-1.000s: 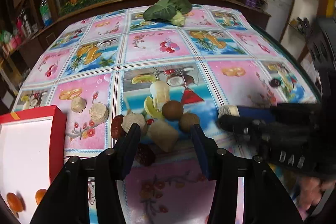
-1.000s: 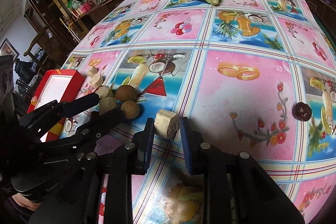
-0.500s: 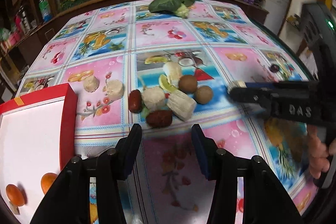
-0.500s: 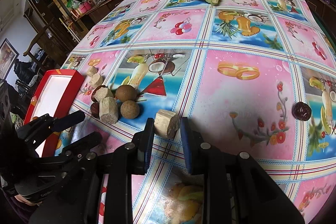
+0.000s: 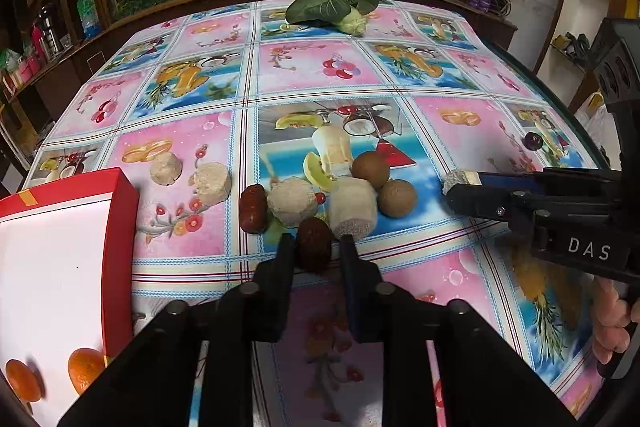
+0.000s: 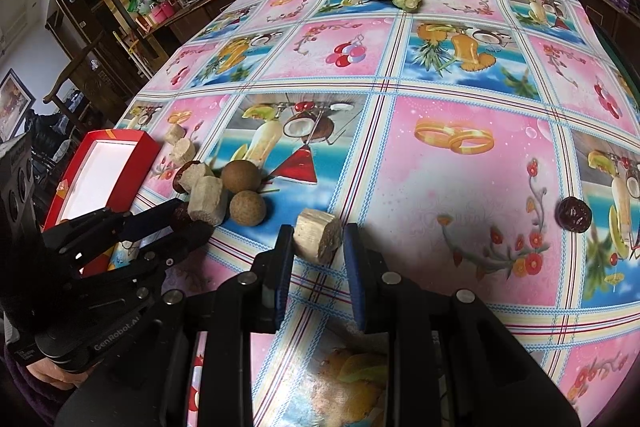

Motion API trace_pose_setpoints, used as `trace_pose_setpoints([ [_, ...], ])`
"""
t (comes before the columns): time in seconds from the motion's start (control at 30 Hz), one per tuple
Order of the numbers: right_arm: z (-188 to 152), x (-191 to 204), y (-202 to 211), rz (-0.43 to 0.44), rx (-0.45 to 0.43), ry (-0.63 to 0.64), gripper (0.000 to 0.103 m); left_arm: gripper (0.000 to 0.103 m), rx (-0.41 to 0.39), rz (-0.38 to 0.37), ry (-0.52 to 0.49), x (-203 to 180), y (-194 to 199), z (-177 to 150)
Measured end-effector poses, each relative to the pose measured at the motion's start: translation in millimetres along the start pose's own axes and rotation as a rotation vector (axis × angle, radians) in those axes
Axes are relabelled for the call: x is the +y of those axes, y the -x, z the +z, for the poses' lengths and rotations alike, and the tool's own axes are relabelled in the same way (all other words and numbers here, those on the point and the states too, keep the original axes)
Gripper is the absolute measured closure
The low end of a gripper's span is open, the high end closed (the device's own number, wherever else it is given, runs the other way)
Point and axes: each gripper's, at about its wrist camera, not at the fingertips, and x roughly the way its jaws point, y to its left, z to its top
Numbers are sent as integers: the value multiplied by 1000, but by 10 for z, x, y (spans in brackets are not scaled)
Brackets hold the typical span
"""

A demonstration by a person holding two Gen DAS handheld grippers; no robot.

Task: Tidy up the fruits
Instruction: 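Grasp the dark red date with the left tool while the right tool holds the cube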

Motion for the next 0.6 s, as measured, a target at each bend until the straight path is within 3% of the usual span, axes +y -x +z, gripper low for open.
trace_pose_setpoints([
  [0.3,6,-16,28,-1,-5,-7,82,87,-7,-3,31,19,57,-51],
  [0.6,9,155,218,55,-116,66,93,87,-93,-7,97,97,552,-248],
])
